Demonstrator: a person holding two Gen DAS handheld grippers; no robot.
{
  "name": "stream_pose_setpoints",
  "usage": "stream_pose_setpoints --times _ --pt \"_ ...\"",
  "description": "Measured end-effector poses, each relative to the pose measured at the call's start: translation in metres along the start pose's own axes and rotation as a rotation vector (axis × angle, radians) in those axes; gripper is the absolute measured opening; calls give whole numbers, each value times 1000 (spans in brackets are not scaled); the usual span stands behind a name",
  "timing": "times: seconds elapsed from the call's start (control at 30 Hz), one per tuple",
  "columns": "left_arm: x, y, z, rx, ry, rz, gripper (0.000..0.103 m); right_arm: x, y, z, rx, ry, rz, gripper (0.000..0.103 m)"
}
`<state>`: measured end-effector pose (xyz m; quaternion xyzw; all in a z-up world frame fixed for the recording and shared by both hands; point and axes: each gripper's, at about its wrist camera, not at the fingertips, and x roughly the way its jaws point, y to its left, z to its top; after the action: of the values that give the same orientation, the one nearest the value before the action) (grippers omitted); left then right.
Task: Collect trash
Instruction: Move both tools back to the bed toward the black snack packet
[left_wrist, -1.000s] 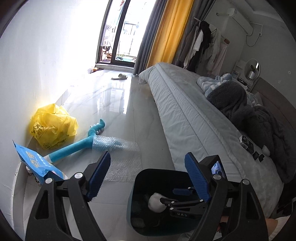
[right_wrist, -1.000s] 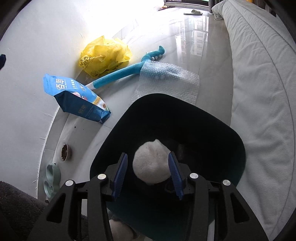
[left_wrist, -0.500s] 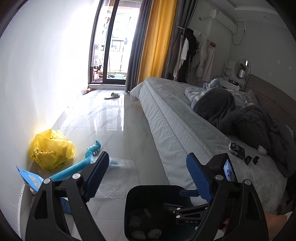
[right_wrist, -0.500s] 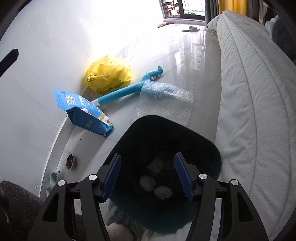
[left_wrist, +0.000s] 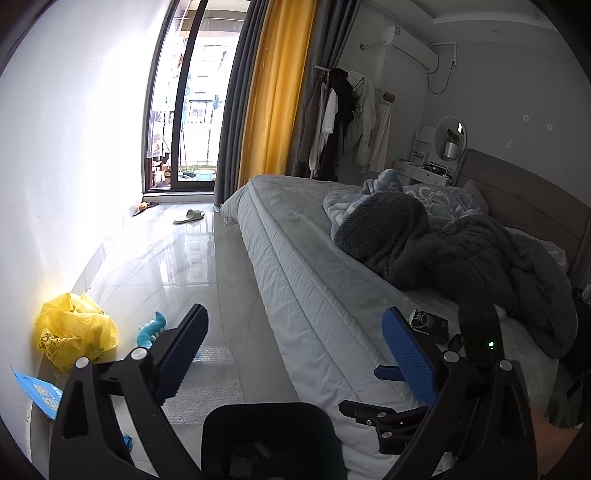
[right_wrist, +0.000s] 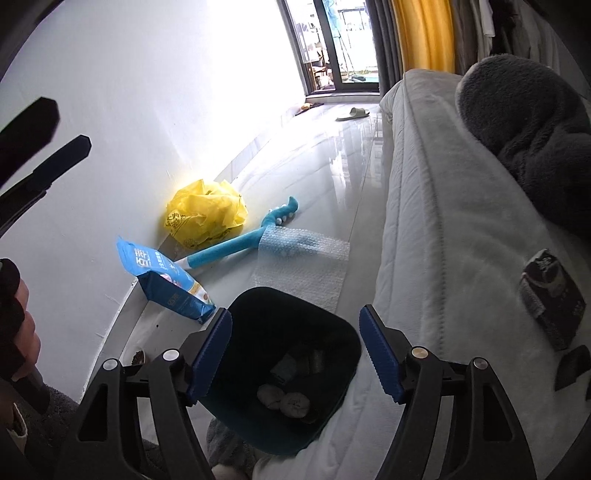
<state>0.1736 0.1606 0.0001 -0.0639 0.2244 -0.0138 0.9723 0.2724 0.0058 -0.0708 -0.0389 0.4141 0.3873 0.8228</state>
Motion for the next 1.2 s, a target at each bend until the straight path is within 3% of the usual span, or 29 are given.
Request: stream_pose_setpoints --times 0.37,0.63,0.97,1.2 --pt "39 -41 13 43 11 -85 97 -52 -53 -6 7 -98 -101 78" --pt "74 -71 8 143 73 -255 97 -72 -98 -19 36 -165 -167 81" --pt "116 -88 -10 147 154 -335 97 -74 -147 -31 146 -144 -216 81" --pt "140 -100 -18 123 205 -381 97 -64 -171 -42 207 -92 -173 79"
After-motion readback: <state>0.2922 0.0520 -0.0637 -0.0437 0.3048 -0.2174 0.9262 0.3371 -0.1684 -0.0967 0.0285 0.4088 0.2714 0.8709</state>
